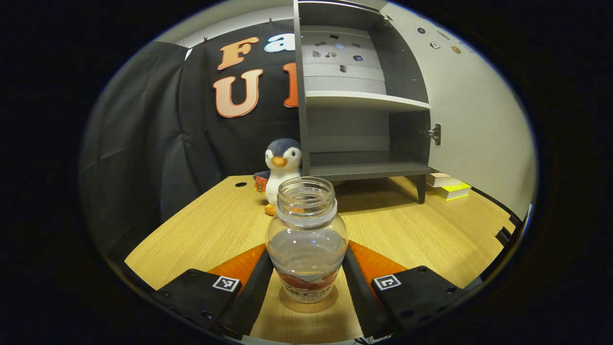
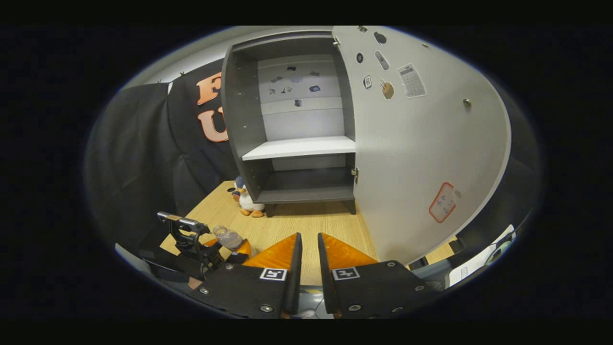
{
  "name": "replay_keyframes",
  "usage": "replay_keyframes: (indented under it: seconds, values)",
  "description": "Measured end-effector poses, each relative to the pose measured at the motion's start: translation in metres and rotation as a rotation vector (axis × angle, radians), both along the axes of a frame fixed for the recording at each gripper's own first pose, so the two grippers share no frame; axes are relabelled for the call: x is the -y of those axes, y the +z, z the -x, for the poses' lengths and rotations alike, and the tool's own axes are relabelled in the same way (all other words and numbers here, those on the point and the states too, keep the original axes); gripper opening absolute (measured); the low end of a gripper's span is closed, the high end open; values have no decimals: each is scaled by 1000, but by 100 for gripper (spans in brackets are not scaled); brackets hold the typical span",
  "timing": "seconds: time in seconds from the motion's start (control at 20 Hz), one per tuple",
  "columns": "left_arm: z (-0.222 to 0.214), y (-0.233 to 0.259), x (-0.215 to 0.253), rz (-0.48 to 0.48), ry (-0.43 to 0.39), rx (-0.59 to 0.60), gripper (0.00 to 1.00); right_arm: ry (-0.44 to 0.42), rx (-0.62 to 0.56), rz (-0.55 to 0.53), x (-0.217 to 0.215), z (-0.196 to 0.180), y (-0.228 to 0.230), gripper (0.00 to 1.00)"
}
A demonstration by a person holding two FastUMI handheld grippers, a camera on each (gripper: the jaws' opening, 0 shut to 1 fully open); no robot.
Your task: Open the cabinet door with the right hand, grasp the bottle in the cabinet with the left hand and place it on the coaster, then close the cabinet door with the right hand.
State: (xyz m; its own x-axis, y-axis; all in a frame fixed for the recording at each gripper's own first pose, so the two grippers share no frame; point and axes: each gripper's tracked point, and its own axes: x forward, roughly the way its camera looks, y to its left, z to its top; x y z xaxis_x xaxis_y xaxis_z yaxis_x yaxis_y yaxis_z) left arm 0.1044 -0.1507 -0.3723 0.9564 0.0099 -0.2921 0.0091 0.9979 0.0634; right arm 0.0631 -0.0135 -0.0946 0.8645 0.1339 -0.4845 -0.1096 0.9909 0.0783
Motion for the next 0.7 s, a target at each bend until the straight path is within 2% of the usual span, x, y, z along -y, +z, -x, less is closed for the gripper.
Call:
replay_keyframes:
  seconds: [0.15,0.2,0.3,0.35,0.5,0.55,0.6,0.65,0.7]
  values:
    - [2,1,-1,-1,7,3,87,0,-4,-2,0,0,-1,16]
    - [3,1,-3,-10,20,1,87,0,-5,-5,0,1,-1,20]
    - [1,3,-5,-29,27,1,89,1,-3,-8,0,2,0,20]
    - [1,3,-6,-32,27,2,89,1,-2,-8,0,2,0,16]
    - [2,9,-8,-30,29,11,89,1,4,-15,-1,2,2,20]
    - [3,12,-9,-27,26,15,89,2,4,-17,-1,2,2,16]
    - [4,15,-9,-27,24,19,89,2,6,-18,-2,3,3,16]
    - [5,17,-7,-30,23,23,89,3,8,-21,-2,3,3,20]
    - [5,20,-8,-36,24,26,90,4,11,-23,-3,4,4,20]
